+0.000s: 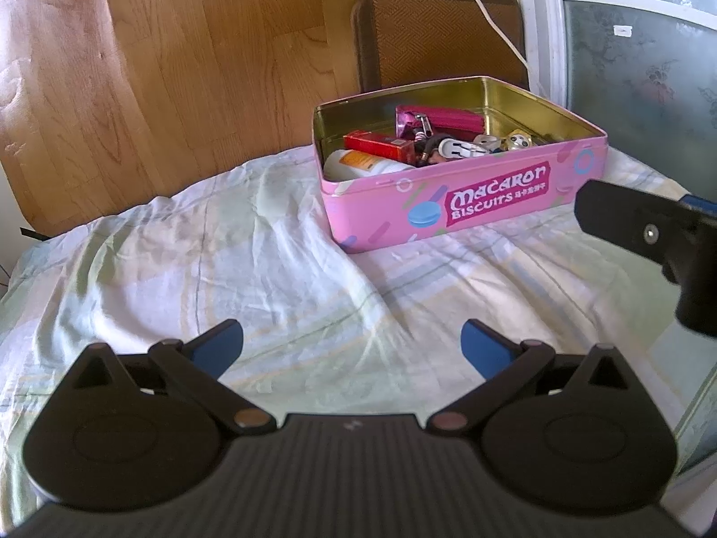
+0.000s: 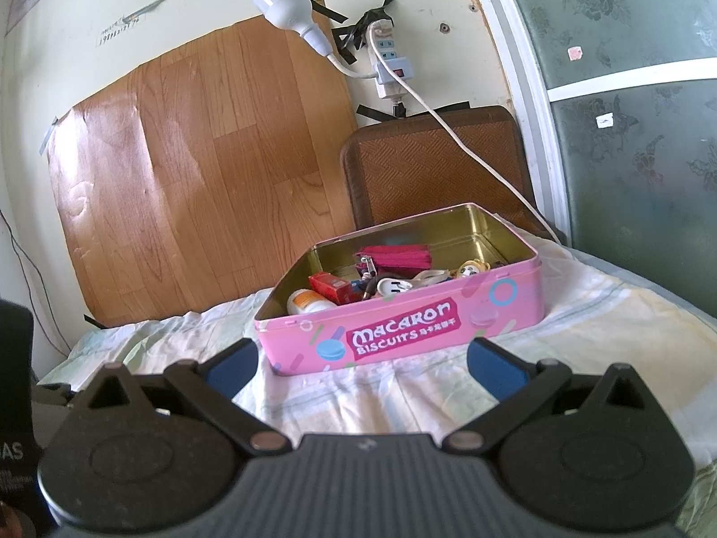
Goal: Organize rigid objects
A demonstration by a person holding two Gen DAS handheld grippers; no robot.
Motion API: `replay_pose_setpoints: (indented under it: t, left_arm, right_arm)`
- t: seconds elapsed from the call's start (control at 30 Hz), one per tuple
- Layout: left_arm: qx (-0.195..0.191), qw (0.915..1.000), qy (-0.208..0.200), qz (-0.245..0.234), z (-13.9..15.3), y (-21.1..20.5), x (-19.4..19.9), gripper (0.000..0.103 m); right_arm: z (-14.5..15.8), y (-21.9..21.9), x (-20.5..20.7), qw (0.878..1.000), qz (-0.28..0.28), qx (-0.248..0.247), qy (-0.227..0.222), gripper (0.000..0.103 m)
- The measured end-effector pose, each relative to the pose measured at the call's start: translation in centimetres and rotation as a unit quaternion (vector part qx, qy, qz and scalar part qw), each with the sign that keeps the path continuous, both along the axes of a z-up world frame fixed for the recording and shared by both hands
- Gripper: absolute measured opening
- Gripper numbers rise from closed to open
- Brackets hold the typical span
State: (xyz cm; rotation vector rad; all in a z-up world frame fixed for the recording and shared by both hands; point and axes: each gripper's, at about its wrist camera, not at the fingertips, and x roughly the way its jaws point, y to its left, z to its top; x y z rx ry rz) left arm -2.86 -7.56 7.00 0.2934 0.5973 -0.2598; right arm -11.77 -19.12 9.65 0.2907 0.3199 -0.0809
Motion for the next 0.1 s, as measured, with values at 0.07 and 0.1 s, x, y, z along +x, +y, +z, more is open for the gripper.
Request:
replay_pose_setpoints:
  t: [0.07,0.1]
  left_arm:
    - [0.0,1.0,0.001,-0.002,-0.03,-0.08,0.01,0.103]
    - [0.0,1.0,0.001,-0.004,-0.05,-0.13,-0.03,0.103]
  right_arm:
    - [0.01,0.05,0.07,1.0,0.0,-0.001,0.0,0.103]
    - [-0.01,0.08,0.04,1.0,0.0,-0.001,0.001,0.103]
